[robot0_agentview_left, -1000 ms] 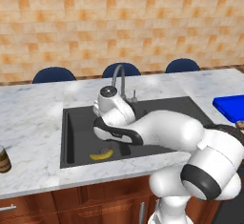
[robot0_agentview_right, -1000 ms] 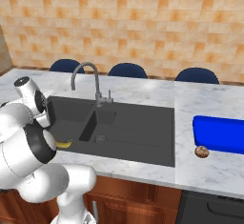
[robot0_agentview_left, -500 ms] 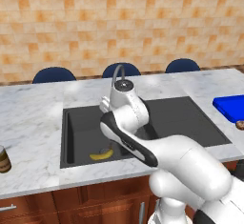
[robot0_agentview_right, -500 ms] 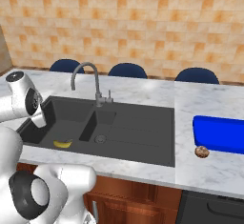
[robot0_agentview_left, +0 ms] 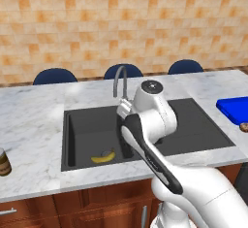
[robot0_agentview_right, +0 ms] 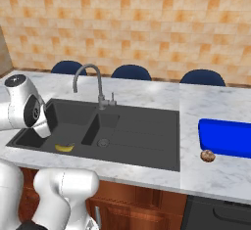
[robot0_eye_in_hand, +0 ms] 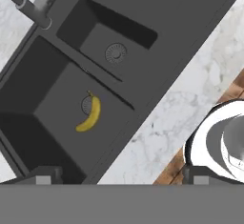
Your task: Pick up all produce items and place them in the sink. Turn on the sink faucet to wash them. Then turn the sink off and put them in the tray.
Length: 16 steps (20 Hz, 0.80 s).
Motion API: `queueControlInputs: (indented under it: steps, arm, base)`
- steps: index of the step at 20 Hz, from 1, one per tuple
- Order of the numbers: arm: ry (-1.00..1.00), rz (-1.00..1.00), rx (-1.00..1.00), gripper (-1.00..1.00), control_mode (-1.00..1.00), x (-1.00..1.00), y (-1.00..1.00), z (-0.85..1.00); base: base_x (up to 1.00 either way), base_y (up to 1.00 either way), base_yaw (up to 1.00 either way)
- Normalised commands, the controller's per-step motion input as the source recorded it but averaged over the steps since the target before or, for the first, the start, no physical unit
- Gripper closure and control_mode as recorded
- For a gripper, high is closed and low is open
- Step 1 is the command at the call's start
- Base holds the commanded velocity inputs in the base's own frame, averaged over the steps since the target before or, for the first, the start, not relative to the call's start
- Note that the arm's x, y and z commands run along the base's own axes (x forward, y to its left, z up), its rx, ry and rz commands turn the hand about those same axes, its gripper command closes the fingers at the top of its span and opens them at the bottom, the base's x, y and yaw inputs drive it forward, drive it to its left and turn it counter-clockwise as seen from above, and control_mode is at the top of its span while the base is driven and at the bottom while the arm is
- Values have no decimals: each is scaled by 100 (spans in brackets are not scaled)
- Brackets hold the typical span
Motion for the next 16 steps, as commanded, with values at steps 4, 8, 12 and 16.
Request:
queueControlInputs:
  steps: [4,8,12,16]
  arm:
    - [0,0,0,-100,-100,-40,-69,19]
    - [0,0,0,-100,-100,-33,-76,27]
    - [0,0,0,-100,-100,-30,-77,28]
    - [0,0,0,-100,-100,-23,-79,26]
  base:
    - [0,0,0]
    - [0,0,0]
    - [0,0,0]
    - [0,0,0]
